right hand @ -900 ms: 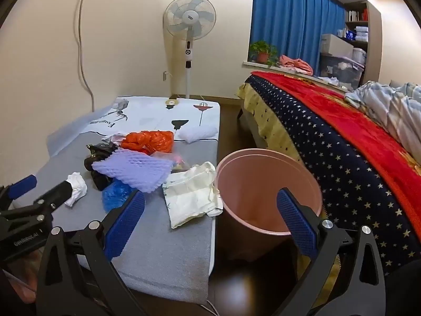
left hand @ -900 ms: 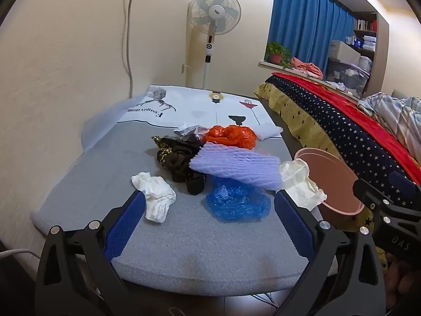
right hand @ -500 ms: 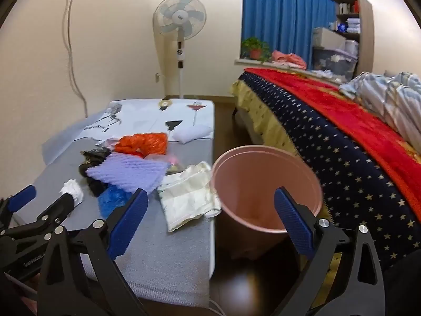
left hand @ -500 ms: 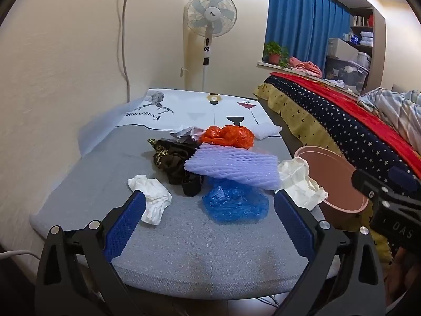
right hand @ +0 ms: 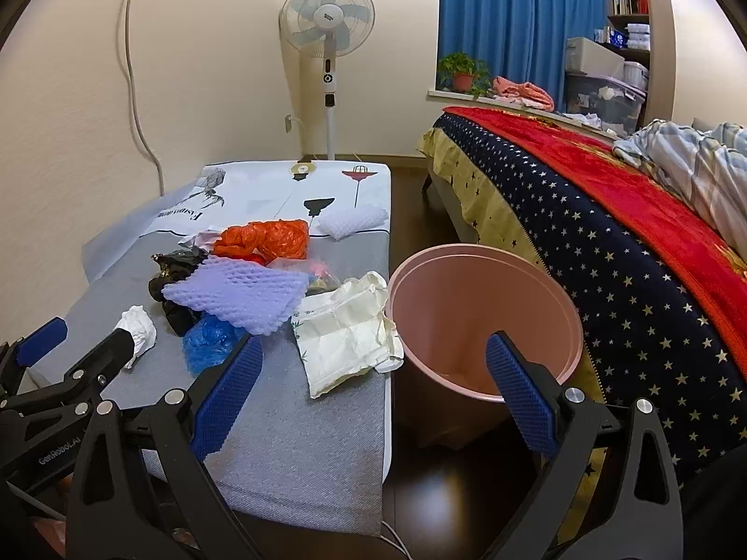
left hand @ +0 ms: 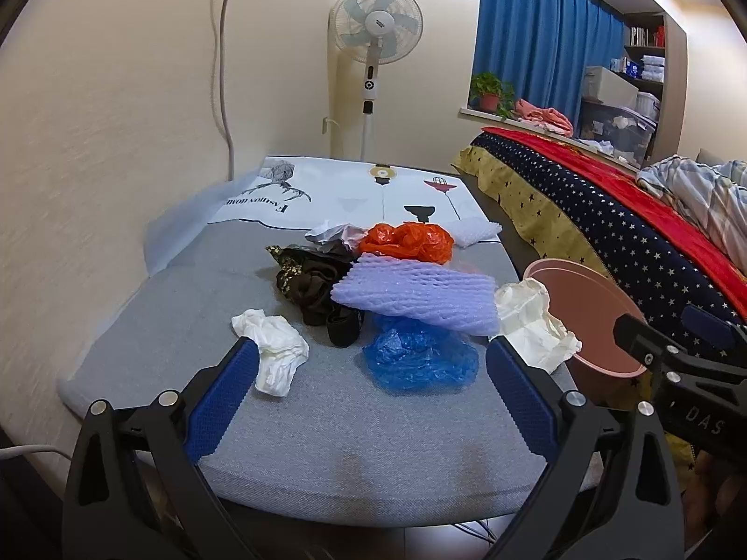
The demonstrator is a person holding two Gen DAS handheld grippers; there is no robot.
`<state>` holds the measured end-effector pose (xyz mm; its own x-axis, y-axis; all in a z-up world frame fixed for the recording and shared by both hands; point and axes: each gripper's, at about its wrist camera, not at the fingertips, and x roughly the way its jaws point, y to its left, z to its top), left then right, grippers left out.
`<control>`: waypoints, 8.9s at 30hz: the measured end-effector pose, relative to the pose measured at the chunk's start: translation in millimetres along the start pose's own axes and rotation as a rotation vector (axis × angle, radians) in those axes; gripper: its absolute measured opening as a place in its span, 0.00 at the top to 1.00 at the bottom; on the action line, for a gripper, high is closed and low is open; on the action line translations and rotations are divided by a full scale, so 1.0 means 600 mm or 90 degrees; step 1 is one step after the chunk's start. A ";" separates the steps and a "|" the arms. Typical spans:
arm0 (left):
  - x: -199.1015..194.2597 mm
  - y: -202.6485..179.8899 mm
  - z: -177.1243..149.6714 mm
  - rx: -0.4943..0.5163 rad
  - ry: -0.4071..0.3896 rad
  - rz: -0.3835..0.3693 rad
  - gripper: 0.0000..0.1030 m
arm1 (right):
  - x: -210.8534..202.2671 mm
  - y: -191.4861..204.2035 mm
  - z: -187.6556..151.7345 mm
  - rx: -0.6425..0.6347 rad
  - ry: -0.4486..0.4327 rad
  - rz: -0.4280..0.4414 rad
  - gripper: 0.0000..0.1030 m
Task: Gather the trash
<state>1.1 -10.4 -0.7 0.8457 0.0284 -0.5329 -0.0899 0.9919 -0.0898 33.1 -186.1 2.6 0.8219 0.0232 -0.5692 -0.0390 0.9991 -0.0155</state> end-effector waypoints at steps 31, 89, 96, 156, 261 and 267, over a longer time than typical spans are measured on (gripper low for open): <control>-0.004 -0.003 0.000 0.002 -0.003 -0.003 0.08 | -0.001 0.002 -0.001 -0.005 0.000 -0.004 0.09; 0.184 0.115 -0.011 -0.124 0.155 0.127 0.66 | 0.219 -0.036 0.003 0.108 0.145 0.041 0.93; 0.167 0.112 -0.001 -0.121 0.138 0.115 0.77 | 0.190 -0.040 0.021 0.104 0.104 0.049 0.94; 0.113 -0.244 0.137 0.151 -0.010 -0.234 0.83 | 0.011 -0.280 0.151 0.116 -0.070 -0.117 0.94; 0.198 0.088 0.075 -0.064 0.064 0.020 0.61 | 0.213 0.034 0.065 0.010 0.078 0.193 0.44; 0.231 0.100 0.065 -0.084 0.102 0.029 0.53 | 0.243 0.044 0.056 0.017 0.123 0.209 0.43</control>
<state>133.6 57.8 -47.1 0.7454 0.0429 -0.6652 -0.2037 0.9648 -0.1660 170.8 -155.4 -53.1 0.6461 0.3374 -0.6846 -0.2654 0.9403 0.2130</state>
